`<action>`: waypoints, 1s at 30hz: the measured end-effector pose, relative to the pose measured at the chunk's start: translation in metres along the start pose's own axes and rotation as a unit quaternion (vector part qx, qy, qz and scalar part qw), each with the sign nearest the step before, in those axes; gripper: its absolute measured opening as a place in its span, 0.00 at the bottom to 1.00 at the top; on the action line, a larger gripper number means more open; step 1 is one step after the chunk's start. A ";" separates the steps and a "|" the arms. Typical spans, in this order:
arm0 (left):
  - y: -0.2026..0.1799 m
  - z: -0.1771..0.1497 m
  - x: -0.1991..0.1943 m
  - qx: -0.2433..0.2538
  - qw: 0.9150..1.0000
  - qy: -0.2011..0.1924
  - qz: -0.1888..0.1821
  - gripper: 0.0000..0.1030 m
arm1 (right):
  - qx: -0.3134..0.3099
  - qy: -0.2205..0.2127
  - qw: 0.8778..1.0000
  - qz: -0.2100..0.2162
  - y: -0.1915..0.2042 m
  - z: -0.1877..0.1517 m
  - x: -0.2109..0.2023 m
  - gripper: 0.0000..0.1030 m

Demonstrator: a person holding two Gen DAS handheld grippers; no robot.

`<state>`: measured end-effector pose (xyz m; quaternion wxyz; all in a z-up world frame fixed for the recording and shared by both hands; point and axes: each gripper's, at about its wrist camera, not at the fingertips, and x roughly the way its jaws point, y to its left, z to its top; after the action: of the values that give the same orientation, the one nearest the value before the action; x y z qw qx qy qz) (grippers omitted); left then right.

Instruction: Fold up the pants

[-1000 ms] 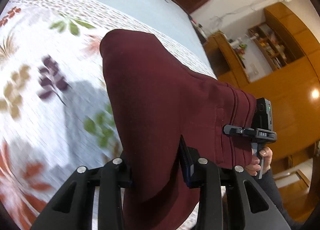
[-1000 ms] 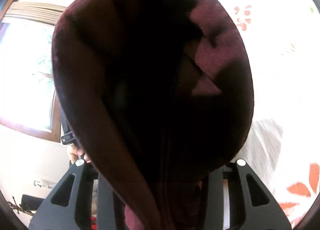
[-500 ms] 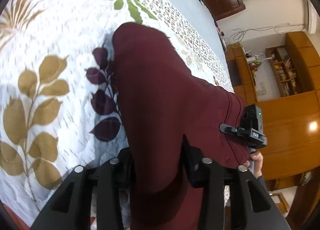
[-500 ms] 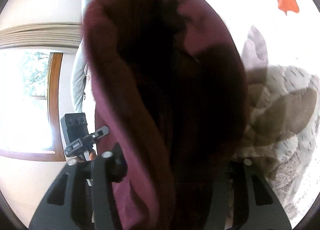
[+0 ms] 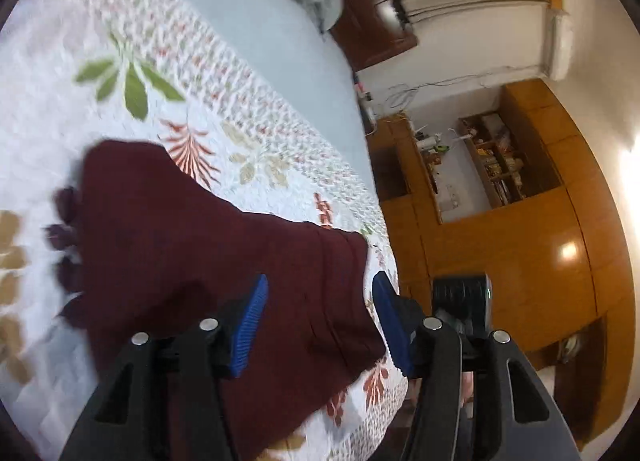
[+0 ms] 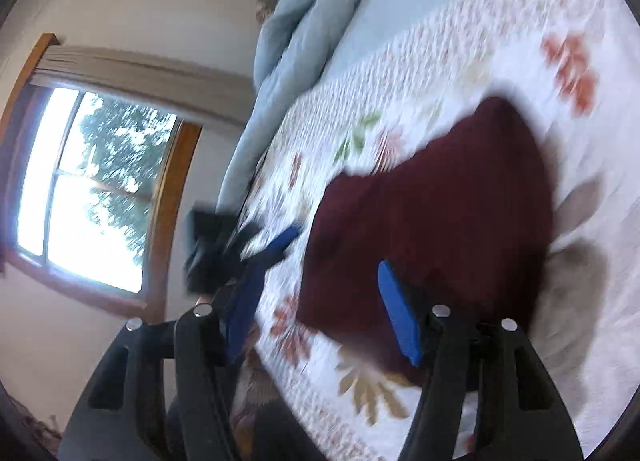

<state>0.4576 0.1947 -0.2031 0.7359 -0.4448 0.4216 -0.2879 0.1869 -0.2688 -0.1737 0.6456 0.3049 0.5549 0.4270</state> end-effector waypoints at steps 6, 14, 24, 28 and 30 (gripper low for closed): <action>0.051 0.001 0.033 -0.090 0.996 -0.008 -0.007 0.30 | 0.073 0.034 0.997 -0.018 -0.064 -0.026 0.046 0.00; 0.008 -0.034 -0.019 -0.009 0.996 -0.039 -0.075 0.58 | 0.044 0.009 0.999 -0.002 0.002 0.019 0.036 0.38; 0.043 -0.098 0.004 -0.043 0.997 0.006 -0.070 0.40 | 0.132 -0.045 0.990 -0.022 -0.072 0.079 0.056 0.00; 0.041 -0.094 0.001 -0.046 0.996 0.012 -0.080 0.47 | 0.099 -0.057 0.993 -0.037 -0.045 0.055 0.042 0.21; 0.036 -0.094 -0.002 -0.037 0.995 0.010 -0.089 0.59 | 0.060 -0.048 0.997 -0.014 -0.016 0.047 0.064 0.33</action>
<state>0.3764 0.1731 -0.2580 0.6862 -0.5043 0.3983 -0.3408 0.2374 -0.2158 -0.2076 0.6580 0.3557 0.5520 0.3686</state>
